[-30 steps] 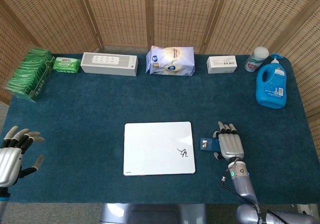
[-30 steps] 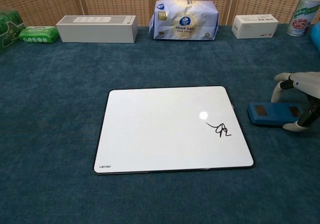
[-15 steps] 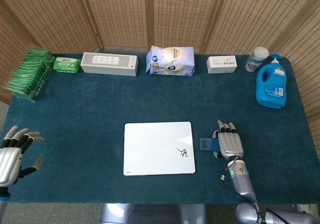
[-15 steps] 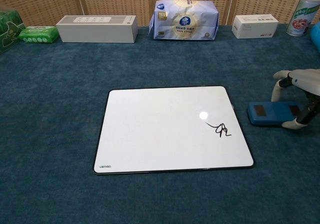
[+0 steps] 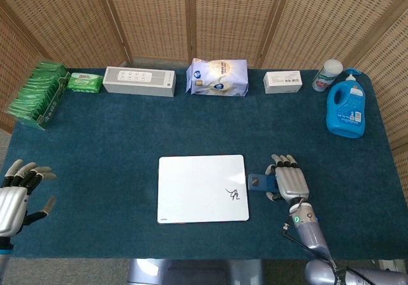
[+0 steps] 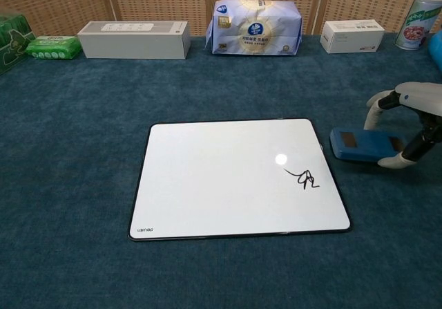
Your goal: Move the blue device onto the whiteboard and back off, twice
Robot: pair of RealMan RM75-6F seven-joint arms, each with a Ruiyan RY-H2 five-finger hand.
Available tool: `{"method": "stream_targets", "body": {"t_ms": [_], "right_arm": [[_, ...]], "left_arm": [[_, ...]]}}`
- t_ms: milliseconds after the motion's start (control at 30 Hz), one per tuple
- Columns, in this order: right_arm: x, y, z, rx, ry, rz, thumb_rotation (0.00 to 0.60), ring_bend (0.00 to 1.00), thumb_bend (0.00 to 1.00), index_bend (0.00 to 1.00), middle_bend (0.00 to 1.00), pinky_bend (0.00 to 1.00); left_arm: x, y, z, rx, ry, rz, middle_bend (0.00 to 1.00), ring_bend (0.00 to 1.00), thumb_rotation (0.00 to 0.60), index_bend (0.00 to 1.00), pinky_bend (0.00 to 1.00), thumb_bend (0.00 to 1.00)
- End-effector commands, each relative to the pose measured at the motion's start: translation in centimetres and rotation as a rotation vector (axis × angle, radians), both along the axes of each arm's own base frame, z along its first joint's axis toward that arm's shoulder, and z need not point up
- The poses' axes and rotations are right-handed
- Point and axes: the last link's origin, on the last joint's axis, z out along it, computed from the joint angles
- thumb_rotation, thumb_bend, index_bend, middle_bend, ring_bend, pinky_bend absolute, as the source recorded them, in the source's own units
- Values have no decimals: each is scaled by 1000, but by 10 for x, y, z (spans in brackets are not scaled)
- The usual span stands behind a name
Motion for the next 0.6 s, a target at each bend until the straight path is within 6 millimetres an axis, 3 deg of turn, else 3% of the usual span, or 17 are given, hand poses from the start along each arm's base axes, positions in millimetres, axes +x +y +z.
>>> {"method": "stream_targets", "body": {"t_ms": [33,600], "right_arm": [[6,4,1,16,-41,12,600,0,272,673,126,0],[58,22,-36,110,-84,160,600,0,271,672,125,0]], "left_arm": [[0,0,0,0,1,-1,285,165,600,333,55,417],[-2,-1,6,15,7,6,285,165,600,333,56,417]]}}
